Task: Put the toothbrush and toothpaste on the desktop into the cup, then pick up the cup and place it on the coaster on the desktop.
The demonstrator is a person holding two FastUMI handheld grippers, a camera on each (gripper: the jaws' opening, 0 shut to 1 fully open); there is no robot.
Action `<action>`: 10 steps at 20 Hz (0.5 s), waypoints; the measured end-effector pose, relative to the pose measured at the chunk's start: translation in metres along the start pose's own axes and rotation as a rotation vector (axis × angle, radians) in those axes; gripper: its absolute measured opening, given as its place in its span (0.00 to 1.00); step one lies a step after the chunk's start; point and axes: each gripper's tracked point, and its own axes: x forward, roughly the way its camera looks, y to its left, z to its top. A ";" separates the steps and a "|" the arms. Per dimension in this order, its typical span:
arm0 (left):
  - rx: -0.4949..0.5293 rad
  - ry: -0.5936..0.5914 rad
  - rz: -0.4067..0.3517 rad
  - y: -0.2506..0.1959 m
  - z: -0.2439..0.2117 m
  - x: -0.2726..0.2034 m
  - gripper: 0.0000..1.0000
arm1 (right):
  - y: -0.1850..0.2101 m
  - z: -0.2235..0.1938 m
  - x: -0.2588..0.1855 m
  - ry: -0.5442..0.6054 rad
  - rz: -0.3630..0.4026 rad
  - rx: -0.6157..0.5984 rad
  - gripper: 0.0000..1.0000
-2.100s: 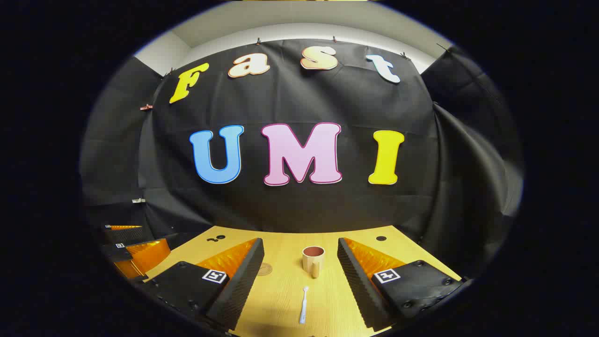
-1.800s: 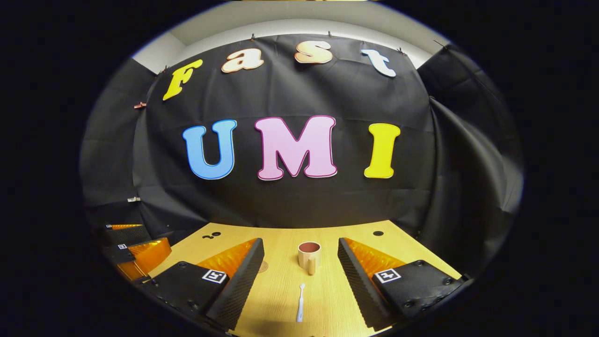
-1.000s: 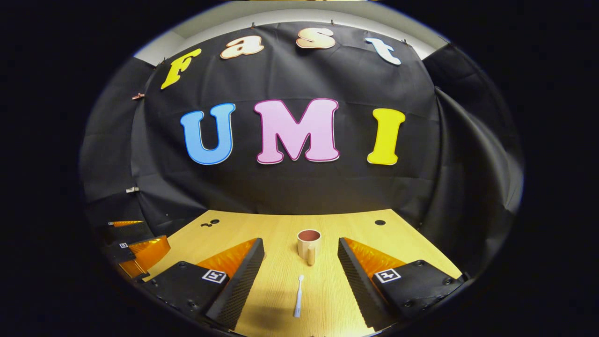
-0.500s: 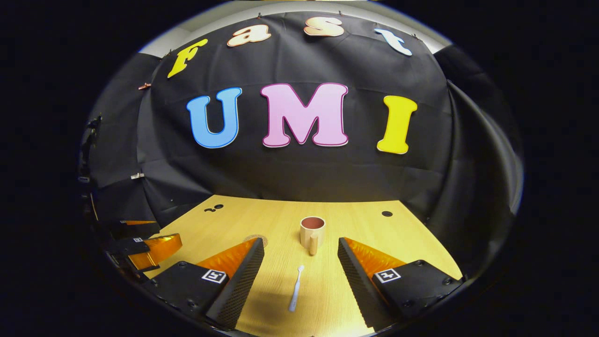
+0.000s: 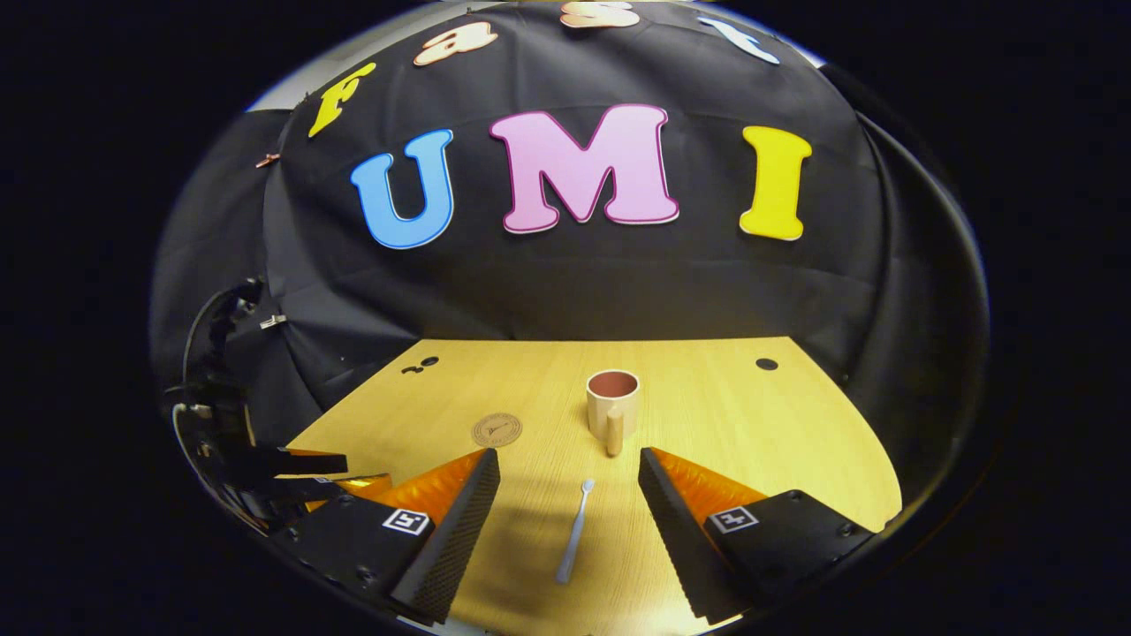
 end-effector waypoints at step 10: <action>-0.006 0.308 0.043 0.005 -0.051 0.063 0.96 | -0.022 -0.051 0.015 0.163 0.058 0.018 0.97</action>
